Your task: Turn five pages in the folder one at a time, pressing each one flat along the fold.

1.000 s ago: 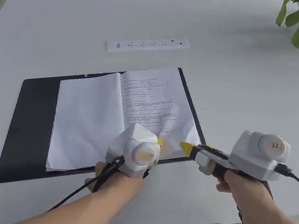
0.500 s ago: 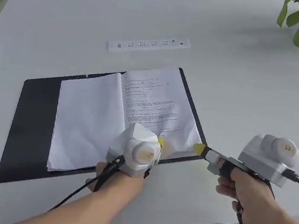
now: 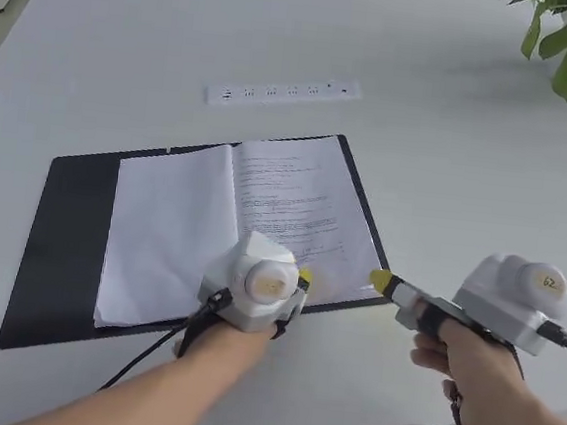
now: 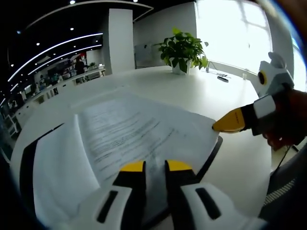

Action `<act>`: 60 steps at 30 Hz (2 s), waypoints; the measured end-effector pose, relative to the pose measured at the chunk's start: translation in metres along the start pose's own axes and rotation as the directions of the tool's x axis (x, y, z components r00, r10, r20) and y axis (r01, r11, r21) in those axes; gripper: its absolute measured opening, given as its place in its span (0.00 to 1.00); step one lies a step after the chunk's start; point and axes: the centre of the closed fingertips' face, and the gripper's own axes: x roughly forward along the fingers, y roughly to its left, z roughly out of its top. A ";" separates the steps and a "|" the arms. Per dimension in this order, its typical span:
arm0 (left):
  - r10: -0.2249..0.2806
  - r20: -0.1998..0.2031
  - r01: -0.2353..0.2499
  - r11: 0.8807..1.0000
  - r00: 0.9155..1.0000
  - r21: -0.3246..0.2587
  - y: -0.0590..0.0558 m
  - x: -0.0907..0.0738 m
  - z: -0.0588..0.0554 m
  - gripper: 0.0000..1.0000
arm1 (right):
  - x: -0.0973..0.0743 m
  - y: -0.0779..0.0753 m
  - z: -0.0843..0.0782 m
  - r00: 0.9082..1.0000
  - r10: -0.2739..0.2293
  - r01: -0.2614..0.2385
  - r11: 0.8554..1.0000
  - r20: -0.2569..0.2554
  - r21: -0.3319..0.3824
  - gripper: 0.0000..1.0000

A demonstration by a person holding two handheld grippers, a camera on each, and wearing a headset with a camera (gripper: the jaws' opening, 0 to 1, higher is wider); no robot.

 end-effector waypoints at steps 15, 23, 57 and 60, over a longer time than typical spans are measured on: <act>0.023 0.023 -0.023 0.999 0.999 -0.028 0.034 -0.063 0.000 0.14 | -0.006 0.062 0.014 0.990 0.135 -0.133 0.989 0.034 -0.060 0.00; 0.061 0.081 -0.054 0.995 0.995 -0.081 0.054 -0.100 0.011 0.15 | -0.003 0.099 0.013 0.978 0.206 -0.202 0.976 0.030 -0.086 0.00; 0.246 0.119 -0.221 0.956 0.962 -0.191 0.144 -0.210 -0.004 0.16 | 0.054 0.217 -0.068 0.918 0.348 -0.377 0.914 -0.189 -0.148 0.00; 0.259 0.114 -0.234 0.952 0.959 -0.200 0.151 -0.216 -0.009 0.16 | 0.063 0.225 -0.076 0.913 0.353 -0.386 0.910 -0.207 -0.149 0.00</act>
